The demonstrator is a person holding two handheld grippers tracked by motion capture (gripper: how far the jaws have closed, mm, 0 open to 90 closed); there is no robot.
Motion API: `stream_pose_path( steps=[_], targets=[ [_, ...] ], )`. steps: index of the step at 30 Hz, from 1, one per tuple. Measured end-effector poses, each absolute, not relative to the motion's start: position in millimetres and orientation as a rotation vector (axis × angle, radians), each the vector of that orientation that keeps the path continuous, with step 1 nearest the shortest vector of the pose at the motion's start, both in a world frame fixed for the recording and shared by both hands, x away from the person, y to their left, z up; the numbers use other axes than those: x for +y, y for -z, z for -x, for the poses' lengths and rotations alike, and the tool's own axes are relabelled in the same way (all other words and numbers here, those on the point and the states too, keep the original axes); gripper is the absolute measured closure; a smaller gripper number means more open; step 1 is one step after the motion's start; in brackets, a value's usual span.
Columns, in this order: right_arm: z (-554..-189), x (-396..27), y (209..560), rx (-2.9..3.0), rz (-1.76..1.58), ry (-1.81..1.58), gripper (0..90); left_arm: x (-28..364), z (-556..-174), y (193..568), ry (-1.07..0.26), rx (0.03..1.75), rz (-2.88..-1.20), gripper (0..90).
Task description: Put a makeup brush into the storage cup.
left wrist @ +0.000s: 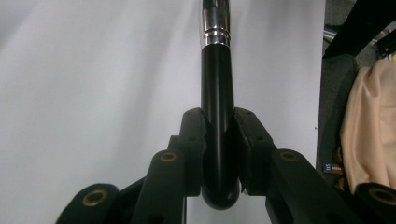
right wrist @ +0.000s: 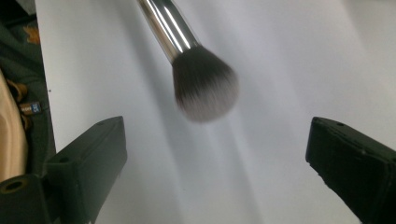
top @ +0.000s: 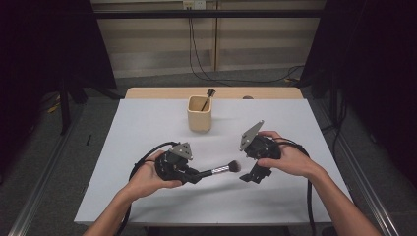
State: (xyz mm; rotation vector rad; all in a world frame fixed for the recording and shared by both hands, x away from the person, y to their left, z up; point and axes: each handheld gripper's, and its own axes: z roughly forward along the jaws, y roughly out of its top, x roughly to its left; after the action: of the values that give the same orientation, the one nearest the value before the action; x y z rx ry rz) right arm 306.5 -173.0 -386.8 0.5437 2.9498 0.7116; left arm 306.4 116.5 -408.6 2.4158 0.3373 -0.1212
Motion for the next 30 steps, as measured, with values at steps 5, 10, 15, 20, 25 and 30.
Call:
stream_pose_path(
  steps=[5,10,15,20,25,30],
  targets=[
    [-306.2,-187.4,389.5,2.946,-0.586,-0.796,4.1,128.7,-307.7,412.6,0.13,0.383,-2.375,74.7],
    [-301.9,-188.6,397.3,2.93,-0.627,-0.728,5.7,139.9,-309.2,416.6,0.114,0.424,-2.355,74.8],
    [-297.1,-188.3,409.3,2.942,-0.657,-0.717,5.9,151.5,-308.2,421.3,0.124,0.483,-2.305,74.8],
    [-295.1,-191.9,409.1,2.908,-0.702,-0.805,5.7,161.7,-308.3,418.4,0.126,0.505,-2.22,74.8],
    [-293.9,-194.6,407.5,2.792,-0.689,-0.998,4.9,166.1,-306.4,415.4,0.159,0.503,-2.131,74.8],
    [-290.1,-195.0,412.3,2.716,-0.694,-1.165,4.6,166.1,-304.7,413.9,0.146,0.493,-2.093,74.8]
  ],
)
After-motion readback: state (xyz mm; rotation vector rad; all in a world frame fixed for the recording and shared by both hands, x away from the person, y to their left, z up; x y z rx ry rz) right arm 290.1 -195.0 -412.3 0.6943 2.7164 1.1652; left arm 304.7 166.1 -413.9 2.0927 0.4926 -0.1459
